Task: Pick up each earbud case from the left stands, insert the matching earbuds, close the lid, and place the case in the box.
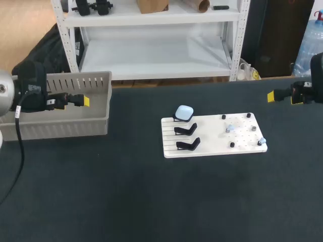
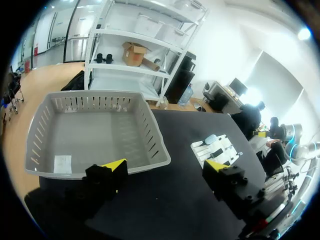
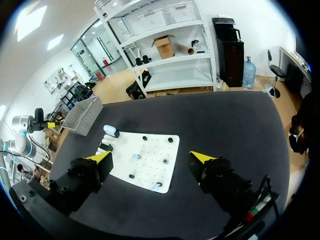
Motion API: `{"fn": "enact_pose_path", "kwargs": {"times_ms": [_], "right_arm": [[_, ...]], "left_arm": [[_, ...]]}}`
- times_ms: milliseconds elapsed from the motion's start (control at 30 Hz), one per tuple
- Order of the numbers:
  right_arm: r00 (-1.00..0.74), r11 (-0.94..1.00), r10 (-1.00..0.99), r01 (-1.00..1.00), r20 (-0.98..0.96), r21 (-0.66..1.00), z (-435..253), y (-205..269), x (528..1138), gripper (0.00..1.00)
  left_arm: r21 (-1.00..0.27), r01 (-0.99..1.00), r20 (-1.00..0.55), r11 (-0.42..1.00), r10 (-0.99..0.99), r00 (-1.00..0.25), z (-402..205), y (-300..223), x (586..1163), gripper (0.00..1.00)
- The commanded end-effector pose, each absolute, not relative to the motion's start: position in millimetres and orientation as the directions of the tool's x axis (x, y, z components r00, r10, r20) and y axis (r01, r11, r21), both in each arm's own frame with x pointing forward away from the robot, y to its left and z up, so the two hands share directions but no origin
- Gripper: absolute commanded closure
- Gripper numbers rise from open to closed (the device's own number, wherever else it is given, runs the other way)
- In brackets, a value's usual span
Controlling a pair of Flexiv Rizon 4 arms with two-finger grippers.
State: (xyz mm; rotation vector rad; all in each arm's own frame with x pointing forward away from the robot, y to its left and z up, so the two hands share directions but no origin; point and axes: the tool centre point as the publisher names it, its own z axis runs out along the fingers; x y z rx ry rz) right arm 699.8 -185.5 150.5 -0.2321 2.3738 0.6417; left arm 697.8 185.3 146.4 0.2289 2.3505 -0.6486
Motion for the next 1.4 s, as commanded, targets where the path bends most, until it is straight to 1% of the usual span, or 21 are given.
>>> {"fn": "enact_pose_path", "kwargs": {"times_ms": [33,1067,1100,1133,1267,1400], "right_arm": [[-0.767,0.863,0.0,-0.325,-0.642,0.388,150.2,-186.0,700.3,0.0],[-0.767,0.863,0.0,-0.325,-0.642,0.388,150.2,-186.0,700.3,0.0],[-0.767,0.863,0.0,-0.325,-0.642,0.388,150.2,-186.0,700.3,0.0],[-0.767,0.863,0.0,-0.325,-0.642,0.388,150.2,-186.0,700.3,0.0],[-0.767,0.863,0.0,-0.325,-0.642,0.388,150.2,-186.0,700.3,0.0],[-0.767,0.863,0.0,-0.325,-0.642,0.388,150.2,-186.0,700.3,0.0]], "left_arm": [[-0.387,0.324,-0.651,0.863,-0.007,-0.759,147.9,184.5,698.8,0.0],[-0.387,0.324,-0.651,0.863,-0.007,-0.759,147.9,184.5,698.8,0.0],[-0.371,0.349,-0.66,0.861,0.021,-0.751,149.7,182.3,699.2,0.0],[-0.321,0.373,-0.68,0.87,0.062,-0.73,151.4,179.3,699.5,0.0],[-0.329,0.44,-0.712,0.836,0.087,-0.697,160.3,167.5,705.3,0.0],[-0.301,0.548,-0.747,0.78,0.164,-0.644,168.8,149.7,711.4,0.0]]}}
